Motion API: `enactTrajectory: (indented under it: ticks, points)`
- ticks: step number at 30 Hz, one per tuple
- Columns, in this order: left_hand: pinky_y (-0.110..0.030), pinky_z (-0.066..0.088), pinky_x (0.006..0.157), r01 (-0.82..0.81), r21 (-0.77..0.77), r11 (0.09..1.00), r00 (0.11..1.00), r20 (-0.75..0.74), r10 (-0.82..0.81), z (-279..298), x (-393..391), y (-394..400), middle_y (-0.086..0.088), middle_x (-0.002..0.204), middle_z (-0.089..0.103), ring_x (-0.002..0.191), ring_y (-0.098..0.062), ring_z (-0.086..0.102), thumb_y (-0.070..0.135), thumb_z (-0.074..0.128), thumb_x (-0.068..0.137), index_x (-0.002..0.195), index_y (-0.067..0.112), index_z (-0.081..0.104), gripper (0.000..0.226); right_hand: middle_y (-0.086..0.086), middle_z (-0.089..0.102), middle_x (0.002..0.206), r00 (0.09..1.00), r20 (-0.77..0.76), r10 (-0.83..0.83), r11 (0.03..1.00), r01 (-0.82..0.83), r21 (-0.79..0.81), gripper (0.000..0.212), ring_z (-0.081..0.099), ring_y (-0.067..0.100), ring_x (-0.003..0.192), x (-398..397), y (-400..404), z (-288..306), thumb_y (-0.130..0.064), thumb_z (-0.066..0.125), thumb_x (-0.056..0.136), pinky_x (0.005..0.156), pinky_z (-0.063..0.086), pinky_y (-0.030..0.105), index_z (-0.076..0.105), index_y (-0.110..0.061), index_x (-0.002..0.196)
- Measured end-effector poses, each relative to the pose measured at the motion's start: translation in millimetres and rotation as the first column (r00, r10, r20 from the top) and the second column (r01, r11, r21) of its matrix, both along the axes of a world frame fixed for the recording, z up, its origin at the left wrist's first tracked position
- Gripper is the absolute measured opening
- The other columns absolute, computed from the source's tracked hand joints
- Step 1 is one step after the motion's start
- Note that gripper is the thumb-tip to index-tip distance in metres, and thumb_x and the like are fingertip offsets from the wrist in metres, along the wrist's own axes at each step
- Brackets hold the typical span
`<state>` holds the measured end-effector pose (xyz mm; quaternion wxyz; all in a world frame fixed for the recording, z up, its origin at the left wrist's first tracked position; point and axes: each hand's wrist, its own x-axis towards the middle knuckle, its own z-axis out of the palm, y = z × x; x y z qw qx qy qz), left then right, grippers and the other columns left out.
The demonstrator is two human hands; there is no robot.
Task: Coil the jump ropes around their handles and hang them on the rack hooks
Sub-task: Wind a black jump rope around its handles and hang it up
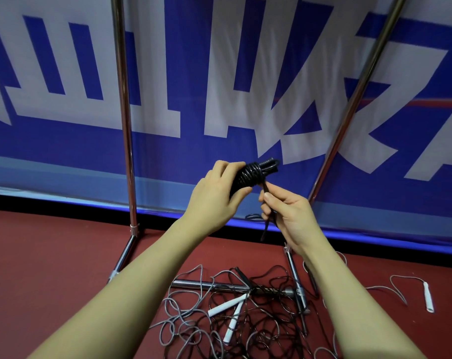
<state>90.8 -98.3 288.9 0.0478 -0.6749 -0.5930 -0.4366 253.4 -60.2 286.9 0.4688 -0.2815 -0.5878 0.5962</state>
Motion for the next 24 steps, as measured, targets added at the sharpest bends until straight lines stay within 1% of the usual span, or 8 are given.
enactTrajectory:
  ticks: [3, 7, 9, 11, 13, 16, 20, 24]
  points:
    - [-0.038, 0.047, 0.074, -0.018, 0.026, 0.999, 0.999, -0.047, 0.019, -2.1, 1.5, -2.5, -0.006, 0.118, 0.054, 0.098, -0.027, 0.057, 0.04, 0.047, 0.093, 0.138, 0.015, 0.046, 0.052, -0.004, 0.058, 0.07, 0.998, 0.054, -0.042, 0.998, 0.039, 0.051, 0.027, 0.048, 0.008, 0.057, 0.6, 1.6, 1.3, 0.001, 0.049, 0.095, 0.06, 0.048, 0.024, 0.067, -0.018, 0.104]
    - [-0.04, 0.049, 0.082, 0.157, -0.028, 0.987, 0.976, 0.156, -0.151, -3.0, 2.8, -3.9, 0.005, 0.114, 0.057, 0.096, -0.015, 0.057, 0.043, 0.049, 0.094, 0.132, 0.03, 0.045, 0.04, -0.004, 0.052, 0.069, 0.997, 0.065, -0.037, 0.998, 0.033, 0.06, 0.023, 0.043, 0.009, 0.056, 2.4, 5.5, -0.2, -0.005, 0.048, 0.098, 0.059, 0.048, 0.025, 0.064, -0.014, 0.112]
    - [-0.039, 0.05, 0.083, 0.197, -0.014, 0.98, 0.966, 0.172, -0.192, -4.2, 1.0, -3.5, 0.006, 0.111, 0.057, 0.095, -0.011, 0.057, 0.053, 0.051, 0.087, 0.128, 0.04, 0.043, 0.043, -0.001, 0.048, 0.07, 0.999, 0.041, -0.031, 0.998, 0.028, 0.057, 0.023, 0.039, 0.009, 0.056, 3.2, 6.1, -1.1, -0.005, 0.048, 0.098, 0.056, 0.043, 0.023, 0.064, -0.011, 0.114]
    - [-0.035, 0.051, 0.077, 0.159, -0.017, 0.987, 0.983, 0.09, -0.157, -6.4, -1.1, -2.3, 0.004, 0.107, 0.057, 0.092, -0.011, 0.057, 0.059, 0.062, 0.079, 0.131, 0.041, 0.045, 0.058, 0.001, 0.047, 0.069, 1.0, -0.003, -0.02, 0.999, 0.02, 0.042, 0.019, 0.037, 0.01, 0.055, 3.6, 4.8, -0.9, -0.005, 0.05, 0.096, 0.055, 0.039, 0.025, 0.066, -0.011, 0.103]
    - [-0.036, 0.052, 0.064, 0.055, 0.057, 0.997, 0.997, -0.058, -0.051, -8.7, 0.2, 0.7, -0.003, 0.1, 0.059, 0.086, -0.022, 0.058, 0.049, 0.066, 0.082, 0.135, 0.028, 0.053, 0.059, 0.002, 0.047, 0.068, 1.0, -0.022, -0.012, 0.999, 0.013, 0.034, 0.017, 0.038, 0.01, 0.055, 2.4, 3.0, -0.9, -0.005, 0.052, 0.095, 0.056, 0.04, 0.025, 0.068, -0.011, 0.095]
    - [-0.029, 0.042, 0.056, -0.032, 0.164, 0.986, 0.983, -0.171, 0.06, -7.4, 3.9, 3.8, -0.006, 0.097, 0.061, 0.08, -0.026, 0.057, 0.047, 0.05, 0.09, 0.136, 0.02, 0.054, 0.054, 0.002, 0.05, 0.068, 0.999, -0.05, -0.017, 1.0, 0.018, 0.01, 0.02, 0.041, 0.011, 0.054, 0.3, 2.7, -0.4, -0.007, 0.053, 0.094, 0.06, 0.044, 0.025, 0.066, -0.002, 0.109]
    - [-0.038, 0.05, 0.081, 0.138, -0.022, 0.99, 0.968, 0.216, -0.13, -1.4, 7.1, -1.5, -0.001, 0.107, 0.064, 0.094, -0.021, 0.061, 0.043, 0.054, 0.092, 0.141, 0.025, 0.047, 0.053, 0.001, 0.051, 0.068, 0.994, -0.108, 0.026, 0.999, -0.028, -0.021, 0.039, 0.039, 0.009, 0.053, 1.4, 3.8, 3.1, -0.008, 0.053, 0.091, 0.059, 0.042, 0.021, 0.054, 0.002, 0.129]
    - [-0.04, 0.051, 0.071, 0.289, -0.015, 0.957, 0.884, 0.388, -0.261, 4.5, 13.4, -9.9, 0.0, 0.085, 0.063, 0.07, -0.026, 0.059, 0.034, 0.057, 0.092, 0.132, 0.036, 0.046, 0.042, -0.001, 0.055, 0.065, 0.992, -0.129, 0.003, 1.0, -0.007, -0.026, 0.033, 0.043, 0.008, 0.053, 6.0, 4.7, 2.8, -0.019, 0.058, 0.081, 0.057, 0.041, 0.021, 0.063, -0.005, 0.11]
